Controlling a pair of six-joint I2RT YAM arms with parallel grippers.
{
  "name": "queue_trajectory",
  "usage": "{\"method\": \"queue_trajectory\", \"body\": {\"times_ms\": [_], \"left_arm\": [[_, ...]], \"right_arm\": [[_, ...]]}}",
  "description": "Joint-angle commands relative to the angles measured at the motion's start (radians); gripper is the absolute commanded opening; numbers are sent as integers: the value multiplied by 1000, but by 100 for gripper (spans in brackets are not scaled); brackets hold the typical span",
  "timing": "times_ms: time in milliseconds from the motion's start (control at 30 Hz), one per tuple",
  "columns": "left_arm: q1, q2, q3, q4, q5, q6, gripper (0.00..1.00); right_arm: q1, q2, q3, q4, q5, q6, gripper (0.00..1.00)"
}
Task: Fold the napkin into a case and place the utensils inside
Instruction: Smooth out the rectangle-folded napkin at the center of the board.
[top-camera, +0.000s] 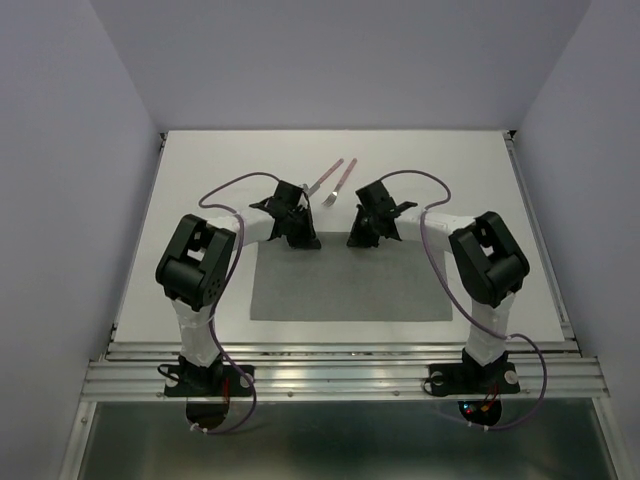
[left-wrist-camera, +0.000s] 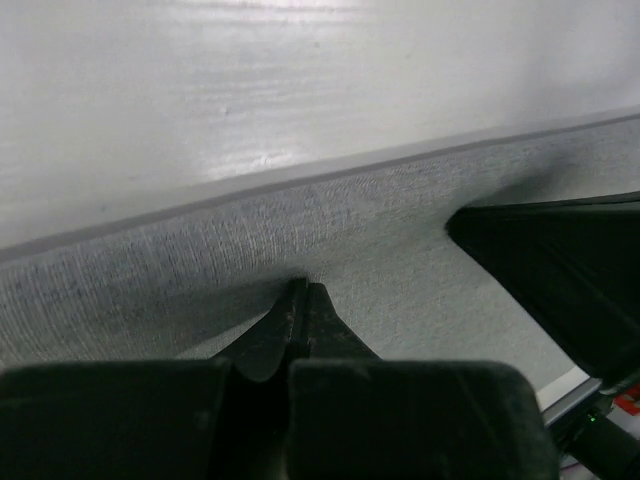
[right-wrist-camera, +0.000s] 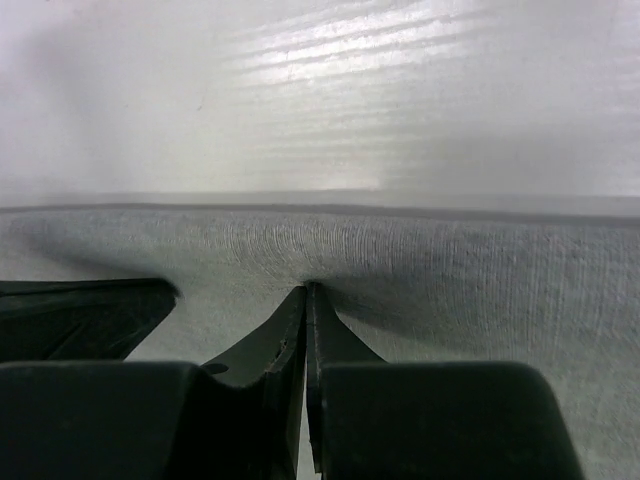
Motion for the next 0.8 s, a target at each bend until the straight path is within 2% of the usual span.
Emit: {"method": "queue_trajectory", "body": {"times_ms": [0,67,233,500,767], "left_arm": [[-2,18,69,-22,-39,44,0],[-4,25,70,-32,-36,53,0],[-1,74,85,-74,-24,102,0],[27,74,38,-68,-4,129,0],[33,80,53,-96,-23,149,0]], "right_arm": [[-4,48,65,17,2,16,7],[-16,71,80,17,-29,-11,4],[-53,71,80,-15,-58,-79,4],[-198,-53,-84,-9,-92,-165,6],[-332,-147,-162,-11,-110,-224,6]]}}
